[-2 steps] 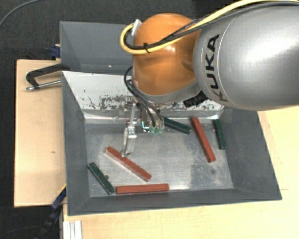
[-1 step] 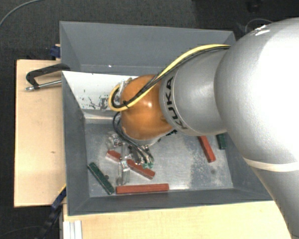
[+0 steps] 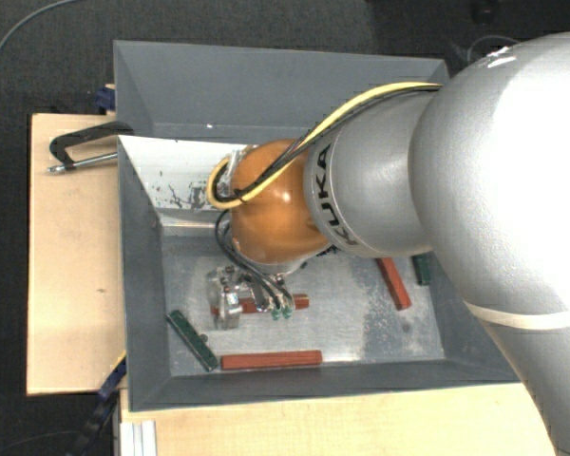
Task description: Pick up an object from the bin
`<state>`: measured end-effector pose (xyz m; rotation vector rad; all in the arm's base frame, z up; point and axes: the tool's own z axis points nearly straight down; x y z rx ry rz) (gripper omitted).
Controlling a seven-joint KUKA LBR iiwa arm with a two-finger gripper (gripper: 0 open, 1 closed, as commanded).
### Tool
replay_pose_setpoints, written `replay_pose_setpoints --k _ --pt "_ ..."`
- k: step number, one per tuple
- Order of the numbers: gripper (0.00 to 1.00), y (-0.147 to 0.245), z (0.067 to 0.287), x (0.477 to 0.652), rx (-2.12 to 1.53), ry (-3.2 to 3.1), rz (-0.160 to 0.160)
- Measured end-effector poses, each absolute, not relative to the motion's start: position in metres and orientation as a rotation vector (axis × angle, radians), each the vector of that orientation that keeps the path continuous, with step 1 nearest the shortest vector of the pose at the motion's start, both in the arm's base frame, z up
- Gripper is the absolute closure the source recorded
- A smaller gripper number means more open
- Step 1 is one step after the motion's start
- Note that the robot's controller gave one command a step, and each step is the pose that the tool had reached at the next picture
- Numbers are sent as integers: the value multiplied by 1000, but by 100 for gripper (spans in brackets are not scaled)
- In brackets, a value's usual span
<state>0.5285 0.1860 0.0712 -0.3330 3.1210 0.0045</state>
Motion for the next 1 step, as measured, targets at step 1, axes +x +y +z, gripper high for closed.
replay_pose_setpoints --k 1 --pt "100 189 249 554 -613 3065 4"
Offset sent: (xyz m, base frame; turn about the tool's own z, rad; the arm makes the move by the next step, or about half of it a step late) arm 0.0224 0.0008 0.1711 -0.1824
